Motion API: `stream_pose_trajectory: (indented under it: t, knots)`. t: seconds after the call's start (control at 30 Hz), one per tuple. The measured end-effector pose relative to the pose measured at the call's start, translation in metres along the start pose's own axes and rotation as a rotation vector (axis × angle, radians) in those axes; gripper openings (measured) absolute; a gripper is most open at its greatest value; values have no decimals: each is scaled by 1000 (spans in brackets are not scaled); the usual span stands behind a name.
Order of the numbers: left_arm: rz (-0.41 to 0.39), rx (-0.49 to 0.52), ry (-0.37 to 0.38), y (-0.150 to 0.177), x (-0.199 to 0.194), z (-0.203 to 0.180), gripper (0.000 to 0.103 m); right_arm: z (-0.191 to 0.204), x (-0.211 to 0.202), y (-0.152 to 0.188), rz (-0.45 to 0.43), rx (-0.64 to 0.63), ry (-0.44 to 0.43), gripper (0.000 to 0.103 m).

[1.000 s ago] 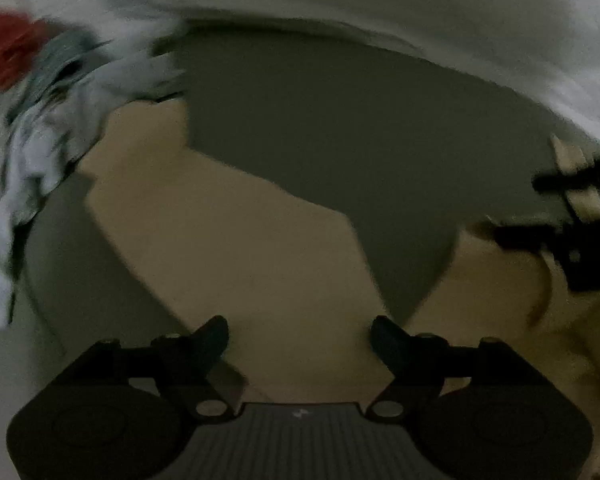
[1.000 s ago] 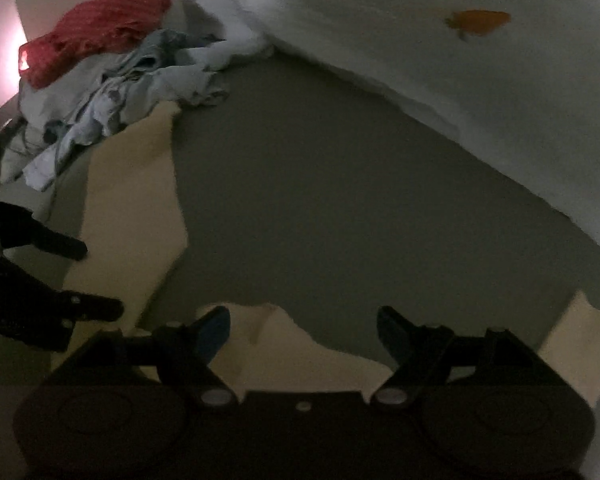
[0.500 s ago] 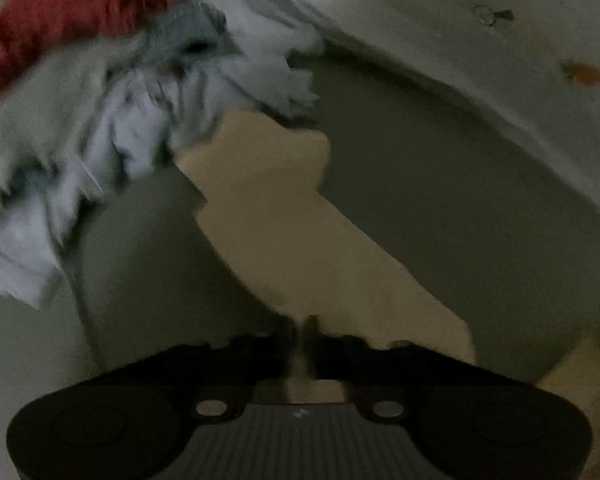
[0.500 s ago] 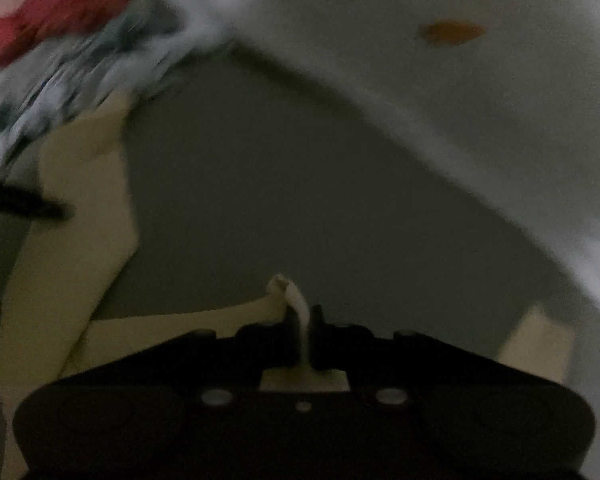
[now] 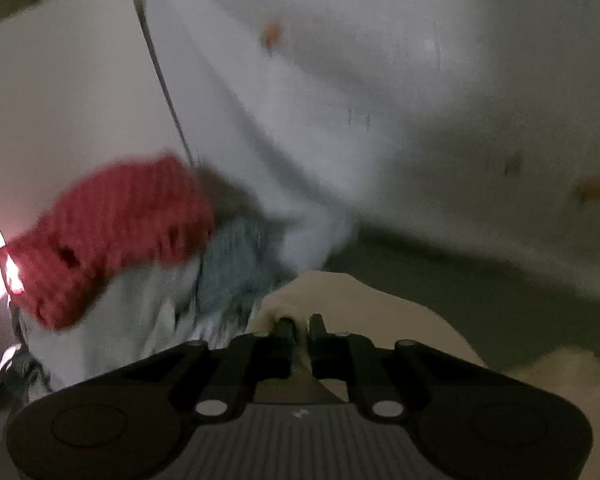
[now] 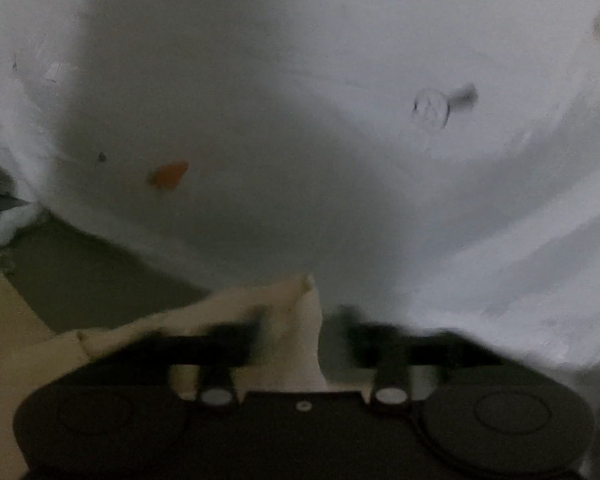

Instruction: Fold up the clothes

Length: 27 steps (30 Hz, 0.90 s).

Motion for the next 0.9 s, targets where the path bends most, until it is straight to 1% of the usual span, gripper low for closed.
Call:
stream_pose_trajectory:
  t: [0.03,0.07,0.1,0.13,0.17,0.2,0.23,0.3,0.33,0.37,0.43,0.5,0.53,0.57,0.6,0.63,0.67,0.73,0.8,0.83,0.9]
  knots:
    - [27,-15,10,6,0,2,20,-10,-5,3,-9,58,5,67]
    - [42,-37,25,12,-4,3,25,-22,-7,8,1,134,13,70]
    - [53,-61,43,19,-9,4,37,-36,-9,16,15,208,35,70]
    - [62,-79,69,27,-19,3,47,-49,-10,24,28,273,65,71]
    - [69,-88,99,35,-28,-1,50,-58,-6,33,54,328,110,71]
    - [77,-87,138,42,-35,-7,50,-64,-2,42,84,349,145,71]
    - [85,-83,179,49,-42,-14,50,-67,2,50,114,340,166,71]
    - [107,-69,273,62,-54,-33,51,-64,16,70,197,295,170,71]
    - [118,-55,310,67,-58,-43,54,-61,24,81,241,272,169,72]
    - [127,-34,348,72,-61,-55,54,-58,31,91,285,248,167,75]
    - [138,6,414,80,-67,-75,54,-50,48,109,352,238,170,75]
    - [137,67,446,83,-70,-93,54,-42,51,119,339,226,163,78]
    - [129,93,456,82,-72,-99,54,-38,51,124,324,219,158,57]
    - [119,117,466,81,-74,-104,55,-35,46,127,303,207,156,29]
    - [110,140,476,80,-76,-109,56,-35,39,128,288,198,161,4]
    - [101,154,481,78,-78,-112,57,-37,32,125,272,198,169,2]
    - [97,161,482,76,-78,-115,57,-42,16,121,223,204,190,2]
    - [93,162,478,73,-76,-115,57,-57,-23,112,130,170,287,2]
    - [89,150,473,71,-75,-114,57,-76,-76,103,47,94,458,2]
    - [93,143,472,70,-73,-114,57,-87,-103,101,20,58,546,2]
    - [107,137,467,71,-70,-113,57,-112,-158,108,8,15,725,2]
Point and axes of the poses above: each gripper's, at about its wrist camera, not at the fingertips, and x roughly the way its jaws point, z to its left, y to its underside, the point moved 1 cm from there along x, roughly the way its jaws point, and after that the axes turned 12 degrees about -z, right-handed, at the moved point
